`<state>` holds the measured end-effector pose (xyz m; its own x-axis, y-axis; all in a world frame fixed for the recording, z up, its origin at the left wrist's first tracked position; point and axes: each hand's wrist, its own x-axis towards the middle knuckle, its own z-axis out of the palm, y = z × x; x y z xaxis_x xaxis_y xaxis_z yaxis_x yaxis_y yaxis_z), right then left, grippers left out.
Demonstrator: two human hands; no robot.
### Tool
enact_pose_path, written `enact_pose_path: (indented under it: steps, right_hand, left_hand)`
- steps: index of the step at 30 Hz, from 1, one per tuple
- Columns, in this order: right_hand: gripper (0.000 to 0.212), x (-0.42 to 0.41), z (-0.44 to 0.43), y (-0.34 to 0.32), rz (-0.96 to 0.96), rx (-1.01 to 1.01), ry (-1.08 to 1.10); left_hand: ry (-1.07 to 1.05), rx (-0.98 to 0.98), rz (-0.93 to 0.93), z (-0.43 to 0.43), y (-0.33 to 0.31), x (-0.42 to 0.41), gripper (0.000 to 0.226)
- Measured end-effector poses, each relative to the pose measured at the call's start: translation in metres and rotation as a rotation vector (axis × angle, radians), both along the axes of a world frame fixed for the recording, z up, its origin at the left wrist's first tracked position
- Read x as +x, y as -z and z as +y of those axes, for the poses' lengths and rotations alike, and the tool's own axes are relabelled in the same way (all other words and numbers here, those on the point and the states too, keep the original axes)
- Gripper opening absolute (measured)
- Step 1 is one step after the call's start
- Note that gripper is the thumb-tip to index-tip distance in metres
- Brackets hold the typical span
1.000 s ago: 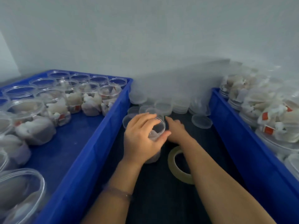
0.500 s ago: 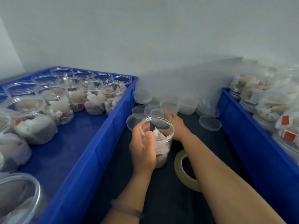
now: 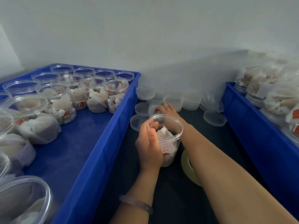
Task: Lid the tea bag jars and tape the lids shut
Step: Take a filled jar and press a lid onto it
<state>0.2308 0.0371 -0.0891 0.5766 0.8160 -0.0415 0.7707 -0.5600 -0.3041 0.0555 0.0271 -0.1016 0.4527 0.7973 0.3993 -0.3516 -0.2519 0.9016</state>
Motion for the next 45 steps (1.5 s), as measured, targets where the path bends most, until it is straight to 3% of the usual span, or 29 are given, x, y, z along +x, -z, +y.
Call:
enact_pose_path:
  steps: [2,5,9,10,12,14,20,26,29,32,34,37,41,45]
  right_hand:
    - [0.056,-0.003,0.001,0.000,0.094,0.076,0.037]
    - [0.058,-0.006,-0.015,-0.011,0.160,0.193,0.099]
    - [0.061,-0.033,-0.058,-0.061,0.465,0.798,0.120]
    - [0.055,-0.043,-0.072,-0.073,0.471,0.786,0.042]
    - [0.050,-0.070,-0.093,-0.087,0.358,0.538,-0.105]
    - [0.060,-0.090,-0.100,-0.082,0.270,0.421,-0.153]
    - [0.067,-0.109,-0.097,-0.065,0.080,0.511,-0.177]
    - [0.074,-0.105,-0.098,-0.076,0.076,0.375,-0.225]
    - [0.072,-0.109,-0.100,-0.075,0.081,0.364,-0.158]
    - [0.075,-0.127,-0.093,-0.070,0.057,0.399,0.081]
    - [0.085,-0.145,-0.089,-0.068,-0.065,0.300,0.226]
    - [0.088,-0.160,-0.102,-0.074,-0.203,0.082,0.263]
    - [0.052,-0.141,-0.127,-0.099,-0.132,0.131,0.164]
    - [0.067,-0.131,-0.115,-0.098,0.158,0.221,-0.107]
  left_hand:
    - [0.001,0.007,-0.011,0.001,0.000,0.001,0.032]
    - [0.004,-0.002,0.003,0.001,-0.001,0.000,0.034]
    - [0.029,-0.087,0.007,0.000,0.000,0.001,0.060]
    - [0.036,-0.114,0.004,0.000,-0.001,0.000,0.064]
    - [0.056,-0.152,-0.008,-0.001,-0.002,-0.001,0.062]
    - [0.084,-0.173,-0.005,-0.001,-0.005,-0.004,0.054]
    - [0.062,-0.179,0.005,0.001,-0.005,-0.006,0.045]
    - [0.087,-0.156,0.036,0.003,-0.002,-0.005,0.049]
    - [0.092,-0.164,0.027,0.002,-0.002,-0.005,0.050]
    - [0.072,-0.175,0.040,-0.003,-0.003,-0.004,0.041]
    - [0.045,-0.110,0.097,-0.004,-0.004,-0.001,0.027]
    - [-0.007,-0.051,0.153,-0.005,-0.002,0.000,0.030]
    - [0.062,-0.085,0.060,-0.002,-0.003,-0.006,0.048]
    - [0.167,-0.096,0.115,0.004,-0.003,-0.007,0.055]
